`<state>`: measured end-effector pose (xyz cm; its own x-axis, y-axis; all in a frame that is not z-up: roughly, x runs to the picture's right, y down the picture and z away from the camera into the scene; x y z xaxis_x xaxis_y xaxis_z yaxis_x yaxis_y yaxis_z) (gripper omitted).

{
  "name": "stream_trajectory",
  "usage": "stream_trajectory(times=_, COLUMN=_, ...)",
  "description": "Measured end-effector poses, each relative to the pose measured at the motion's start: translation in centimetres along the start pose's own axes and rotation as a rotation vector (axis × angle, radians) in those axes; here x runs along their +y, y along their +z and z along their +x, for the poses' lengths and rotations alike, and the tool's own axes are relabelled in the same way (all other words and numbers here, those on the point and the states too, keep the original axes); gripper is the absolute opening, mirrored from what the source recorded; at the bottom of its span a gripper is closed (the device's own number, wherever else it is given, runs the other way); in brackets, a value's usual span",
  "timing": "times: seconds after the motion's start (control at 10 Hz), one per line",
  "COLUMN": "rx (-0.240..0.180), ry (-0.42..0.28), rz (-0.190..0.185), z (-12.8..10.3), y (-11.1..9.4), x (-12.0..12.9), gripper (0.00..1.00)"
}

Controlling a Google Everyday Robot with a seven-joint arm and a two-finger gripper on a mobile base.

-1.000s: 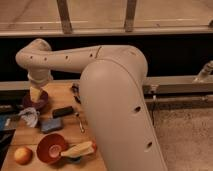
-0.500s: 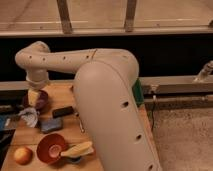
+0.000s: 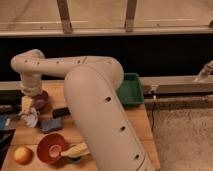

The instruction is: Place towel in red bowl

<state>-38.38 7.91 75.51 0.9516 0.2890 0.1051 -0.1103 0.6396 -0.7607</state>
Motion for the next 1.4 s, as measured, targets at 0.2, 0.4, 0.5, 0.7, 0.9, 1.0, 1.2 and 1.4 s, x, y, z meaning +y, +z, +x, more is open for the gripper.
stream_trajectory(times=0.2, rx=-0.006, ry=0.011, rz=-0.04, z=0.2, y=1.5, x=0.7, gripper=0.8)
stream_trajectory(times=0.4, rx=-0.015, ry=0.034, rz=-0.069, z=1.0, y=2.8, x=1.0, gripper=0.8)
stream_trajectory(times=0.5, rx=-0.019, ry=0.041, rz=-0.083, z=0.9, y=3.4, x=1.4, gripper=0.8)
stream_trajectory(times=0.7, rx=-0.018, ry=0.048, rz=-0.095, z=1.0, y=4.3, x=1.8, gripper=0.8)
stream_trajectory(times=0.9, rx=-0.02, ry=0.04, rz=-0.091, z=0.8, y=5.0, x=2.2, gripper=0.79)
stream_trajectory(times=1.0, rx=-0.021, ry=0.034, rz=-0.089, z=0.5, y=5.3, x=2.4, gripper=0.74)
stream_trajectory(times=1.2, rx=-0.019, ry=0.027, rz=-0.082, z=0.2, y=5.6, x=2.8, gripper=0.54)
stream_trajectory(times=1.4, rx=-0.016, ry=0.025, rz=-0.072, z=0.1, y=5.6, x=2.8, gripper=0.32)
